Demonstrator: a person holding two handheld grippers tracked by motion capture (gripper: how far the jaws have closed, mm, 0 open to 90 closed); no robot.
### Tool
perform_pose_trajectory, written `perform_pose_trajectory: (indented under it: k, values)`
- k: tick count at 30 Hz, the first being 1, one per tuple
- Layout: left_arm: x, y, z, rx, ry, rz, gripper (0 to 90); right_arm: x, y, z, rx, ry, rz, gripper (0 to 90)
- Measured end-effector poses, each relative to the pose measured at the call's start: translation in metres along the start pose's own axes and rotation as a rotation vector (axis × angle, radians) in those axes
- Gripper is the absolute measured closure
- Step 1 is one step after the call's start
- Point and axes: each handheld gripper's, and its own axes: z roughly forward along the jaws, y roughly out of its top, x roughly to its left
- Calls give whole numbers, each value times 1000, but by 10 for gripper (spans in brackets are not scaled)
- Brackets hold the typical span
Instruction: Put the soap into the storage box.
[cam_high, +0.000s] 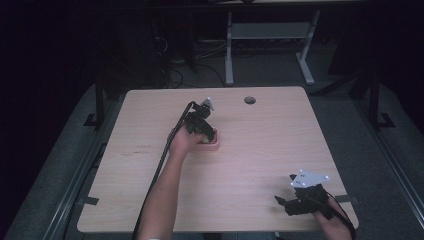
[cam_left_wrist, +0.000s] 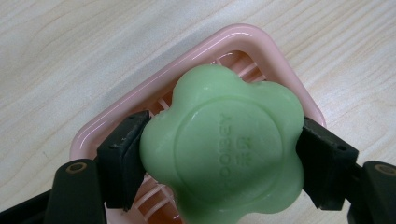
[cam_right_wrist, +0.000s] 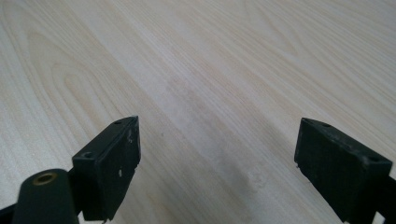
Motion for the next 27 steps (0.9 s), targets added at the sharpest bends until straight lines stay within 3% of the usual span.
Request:
perform_pose_trajectory:
  k: [11,14,17,23,27]
  values:
    - [1,-4,10,-2,-10,-29,261,0,0,0,-1,1,-3,138]
    - [2,-3,10,13,-1,-14,259,1,0,0,-1,2,-3,139]
    - [0,-4,11,-1,-4,-41,257,1,0,0,0,1,-4,139]
    - [-1,-3,9,12,20,-4,254,1,0,0,-1,2,-6,139]
    - [0,-4,2,-21,18,-3,252,1,0,0,-1,2,-7,139]
